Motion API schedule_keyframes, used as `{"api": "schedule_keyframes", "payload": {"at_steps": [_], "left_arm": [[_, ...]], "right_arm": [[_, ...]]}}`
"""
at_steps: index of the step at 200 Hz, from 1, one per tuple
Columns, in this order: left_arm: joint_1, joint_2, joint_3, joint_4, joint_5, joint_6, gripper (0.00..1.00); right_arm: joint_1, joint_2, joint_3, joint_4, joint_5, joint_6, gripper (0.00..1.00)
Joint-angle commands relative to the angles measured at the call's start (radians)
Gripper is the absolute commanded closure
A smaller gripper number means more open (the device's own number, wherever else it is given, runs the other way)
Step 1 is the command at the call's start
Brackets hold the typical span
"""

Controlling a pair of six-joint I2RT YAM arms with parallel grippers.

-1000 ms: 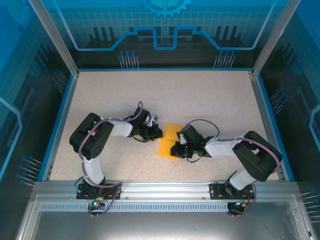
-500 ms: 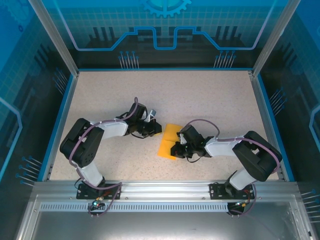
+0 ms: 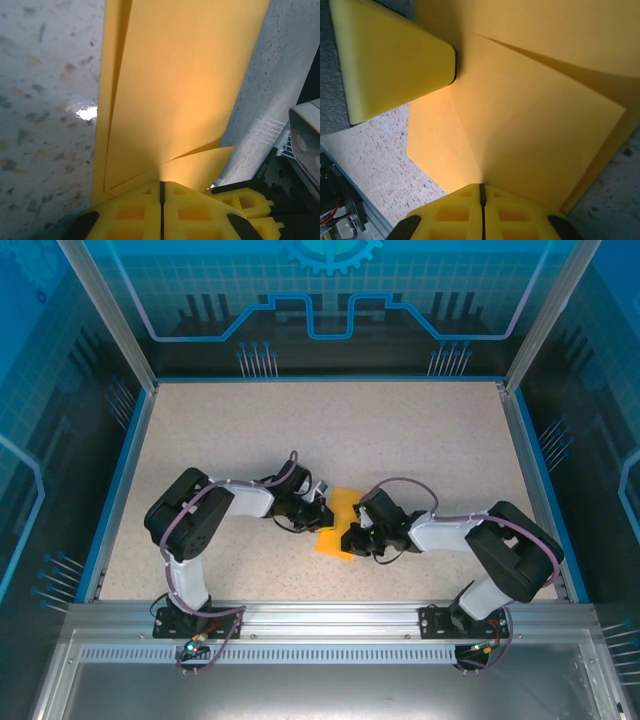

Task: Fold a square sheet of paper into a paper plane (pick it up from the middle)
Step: Fold the triangle a second time at the center of the table.

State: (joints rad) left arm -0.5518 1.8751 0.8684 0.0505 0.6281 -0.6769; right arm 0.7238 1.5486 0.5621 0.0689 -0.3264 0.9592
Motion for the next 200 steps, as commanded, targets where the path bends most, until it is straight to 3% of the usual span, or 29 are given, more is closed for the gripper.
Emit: {"api": "schedule_keyframes", "payload": {"at_steps": [1,56,100,200], "left_arm": [[0.000,0.034,0.017,-0.077,-0.067,0.056,0.92],[0.000,0.032,0.010,-0.084,-0.071,0.063,0.93],[0.001,0.032,0.015,-0.088,-0.074,0.064,0.93],[0.000,0.053,0.016,-0.091,-0.091,0.058,0.95]], "right_arm": [[-0.005,-0.005,0.043,-0.052,-0.027,0.011,0.93],[-0.023,0.074,0.124,-0.054,-0.036,-0.007,0.91],[-0.033,0.130,0.046,-0.010,-0.050,0.007,0.91],[-0.034,-0.009,-0.143,0.050,-0.120,0.013,0.87]]}}
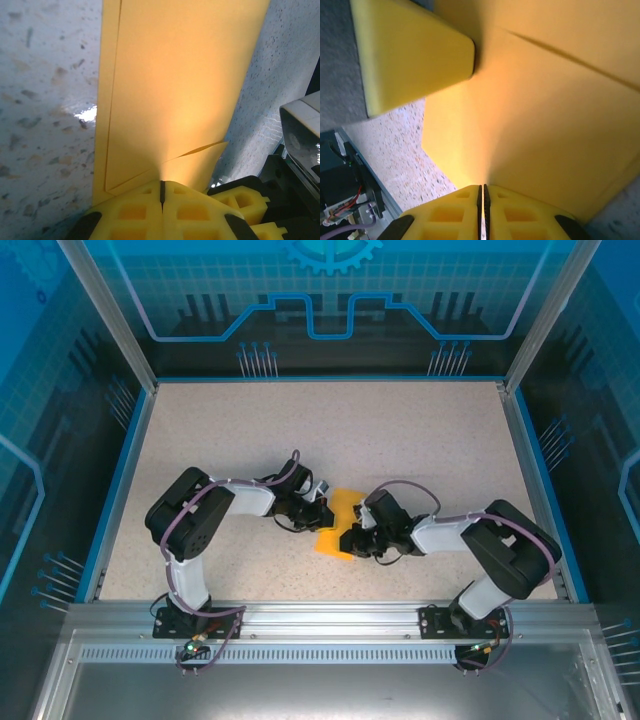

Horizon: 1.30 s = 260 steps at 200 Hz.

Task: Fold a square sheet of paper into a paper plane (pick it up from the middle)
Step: Fold the triangle a second time at the center of the table.

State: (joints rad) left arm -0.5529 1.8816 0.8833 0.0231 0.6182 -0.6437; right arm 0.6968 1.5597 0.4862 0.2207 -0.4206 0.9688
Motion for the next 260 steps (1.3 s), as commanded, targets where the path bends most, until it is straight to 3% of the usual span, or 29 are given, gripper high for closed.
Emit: {"api": "schedule_keyframes", "payload": {"at_steps": [1,81,118,142,175,260], "left_arm": [[0.001,0.048,0.002,-0.063,-0.081,0.024,0.95],[0.002,0.044,0.000,-0.064,-0.073,0.029,0.95],[0.002,0.025,0.003,-0.058,-0.057,0.027,0.94],[0.001,0.012,0.018,-0.058,-0.039,0.020,0.92],[0.001,-0.007,0.049,-0.069,-0.027,0.021,0.88],[0.001,0.004,0.070,-0.076,-0.009,0.031,0.86]], "right_arm": [[-0.006,-0.021,-0.068,-0.100,-0.026,0.004,0.87],[-0.009,-0.185,-0.129,-0.192,-0.024,-0.016,0.84],[-0.024,-0.344,-0.083,-0.354,0.100,-0.026,0.78],[-0.058,-0.396,-0.039,-0.397,0.168,-0.003,0.68],[-0.090,-0.325,0.023,-0.358,0.167,0.022,0.58],[-0.101,-0.070,0.076,-0.172,0.105,0.094,0.59]]}}
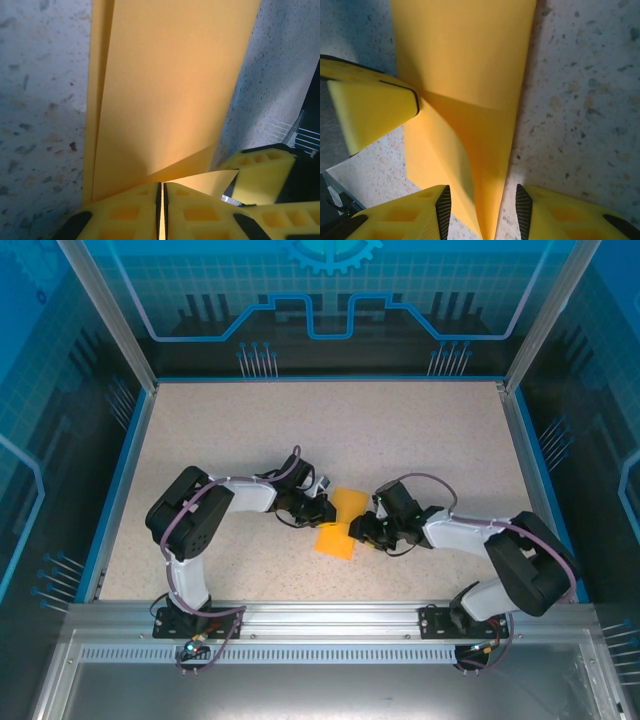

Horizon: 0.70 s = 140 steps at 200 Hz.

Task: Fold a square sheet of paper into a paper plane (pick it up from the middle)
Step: Fold the triangle a second time at the center of the table.

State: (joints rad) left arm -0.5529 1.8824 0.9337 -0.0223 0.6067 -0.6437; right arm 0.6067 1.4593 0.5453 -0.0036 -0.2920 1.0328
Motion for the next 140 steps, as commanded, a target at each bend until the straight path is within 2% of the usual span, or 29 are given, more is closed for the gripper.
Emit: {"api": "schedule_keyframes", "payload": {"at_steps": [1,42,72,98,140], "left_arm": [[0.001,0.003,0.019,-0.030,0.002,0.031,0.86],[0.001,0.013,0.013,-0.038,-0.007,0.039,0.87],[0.001,0.023,0.013,-0.039,-0.007,0.039,0.87],[0.001,0.023,0.014,-0.048,-0.008,0.042,0.87],[0.001,0.008,0.014,-0.033,-0.006,0.029,0.87]], "right_arm": [[-0.011,0.032,0.019,0.053,-0.024,0.030,0.59],[-0.012,0.056,0.010,0.099,-0.049,0.024,0.67],[-0.012,0.065,0.008,0.101,-0.042,0.030,0.66],[-0.012,0.066,-0.014,0.169,-0.063,0.041,0.67],[-0.011,0.065,-0.020,0.192,-0.073,0.000,0.74]]}}
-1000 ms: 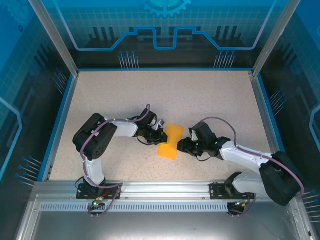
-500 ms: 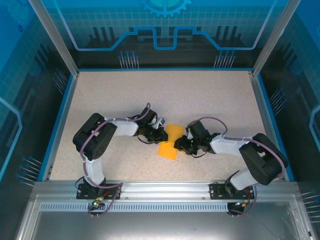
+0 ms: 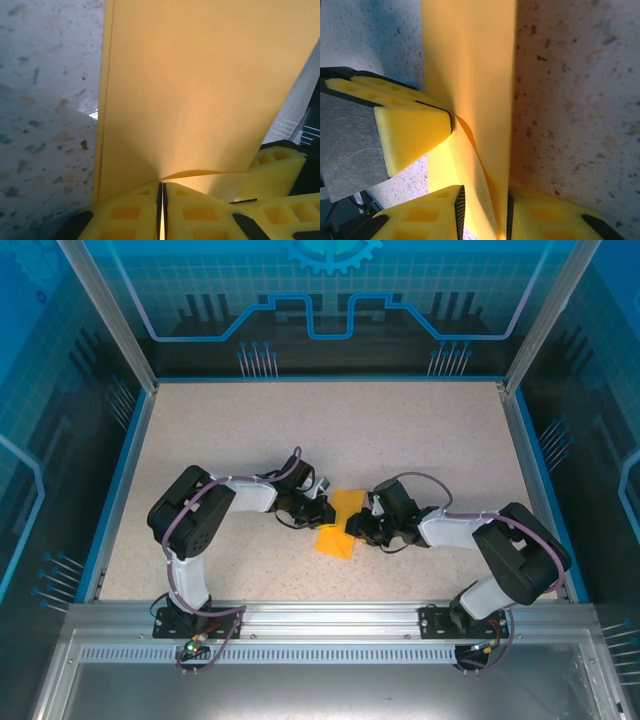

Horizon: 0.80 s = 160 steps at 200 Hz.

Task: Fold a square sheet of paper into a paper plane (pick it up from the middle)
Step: Turn over the paper at the center of the table.

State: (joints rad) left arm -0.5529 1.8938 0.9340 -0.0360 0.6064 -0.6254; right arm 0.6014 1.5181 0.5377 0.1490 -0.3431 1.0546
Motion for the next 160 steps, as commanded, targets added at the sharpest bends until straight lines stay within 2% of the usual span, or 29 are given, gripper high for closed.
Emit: {"api": "schedule_keyframes", "payload": {"at_steps": [1,31,46,75,102,125,160], "left_arm": [[0.002,-0.004,0.014,-0.019,-0.005,0.011,0.87],[0.001,-0.049,0.005,0.001,-0.008,-0.010,0.85],[0.002,-0.089,-0.010,0.006,-0.025,-0.017,0.84],[0.002,-0.206,-0.059,-0.003,-0.091,-0.029,0.79],[0.002,-0.347,-0.115,-0.062,-0.176,-0.027,0.76],[0.003,-0.482,-0.174,-0.127,-0.269,-0.024,0.75],[0.009,-0.665,-0.275,-0.186,-0.385,-0.024,0.66]], "right_arm": [[-0.005,0.007,-0.013,0.041,-0.022,-0.023,0.74],[-0.005,0.032,-0.026,0.077,-0.030,-0.041,0.82],[-0.005,0.031,-0.033,0.108,-0.043,-0.037,0.89],[0.000,-0.028,-0.026,0.077,-0.040,-0.052,0.93],[0.009,-0.122,0.009,-0.083,0.002,-0.103,0.95],[0.025,-0.209,0.093,-0.330,0.108,-0.178,0.95],[0.073,-0.281,0.266,-0.695,0.312,-0.289,0.96]]}}
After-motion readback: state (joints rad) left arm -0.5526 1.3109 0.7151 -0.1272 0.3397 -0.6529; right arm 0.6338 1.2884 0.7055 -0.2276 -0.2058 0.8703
